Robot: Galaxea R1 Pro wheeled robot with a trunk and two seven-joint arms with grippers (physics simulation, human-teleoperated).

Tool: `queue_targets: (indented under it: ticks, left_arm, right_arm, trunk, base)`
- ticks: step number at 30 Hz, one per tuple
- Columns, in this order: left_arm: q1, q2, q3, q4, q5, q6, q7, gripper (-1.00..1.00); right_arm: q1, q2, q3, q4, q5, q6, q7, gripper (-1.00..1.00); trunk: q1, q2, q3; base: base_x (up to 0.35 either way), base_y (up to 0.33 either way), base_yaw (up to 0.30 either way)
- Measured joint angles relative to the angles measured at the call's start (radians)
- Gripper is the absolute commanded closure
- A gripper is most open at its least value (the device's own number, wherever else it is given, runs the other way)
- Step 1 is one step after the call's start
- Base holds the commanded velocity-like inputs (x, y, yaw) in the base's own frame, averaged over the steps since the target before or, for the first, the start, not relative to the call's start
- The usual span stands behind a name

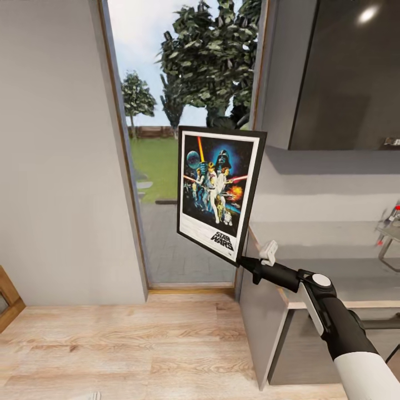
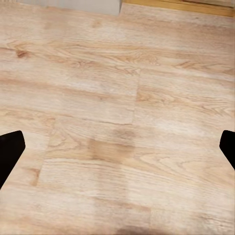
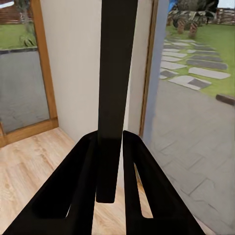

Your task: Pick up the poster from the kitchen countertop and hang it on one of the wall nails in the kitchen.

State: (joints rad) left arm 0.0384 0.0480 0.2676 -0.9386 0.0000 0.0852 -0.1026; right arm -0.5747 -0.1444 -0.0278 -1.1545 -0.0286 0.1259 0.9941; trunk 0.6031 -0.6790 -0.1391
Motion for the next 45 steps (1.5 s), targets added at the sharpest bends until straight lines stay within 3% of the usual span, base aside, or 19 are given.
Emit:
queue_targets:
  ticks: [40,45]
  left_arm:
    - [0.000,0.000,-0.002,0.000,0.000,0.000,0.001,-1.00]
    - [0.000,0.000,-0.002,0.000,0.000,0.000,0.001,-1.00]
  right_arm:
    - [0.000,0.002,-0.001,0.000,0.000,-0.002,-0.001,1.00]
    - [0.000,0.003,-0.001,0.000,0.000,-0.002,-0.001,1.00]
  trunk:
    - [-0.154,0.280,0.125]
    - [-0.154,0.281,0.125]
  base:
    - [0.000,0.000,0.000]
    - [0.000,0.000,0.000]
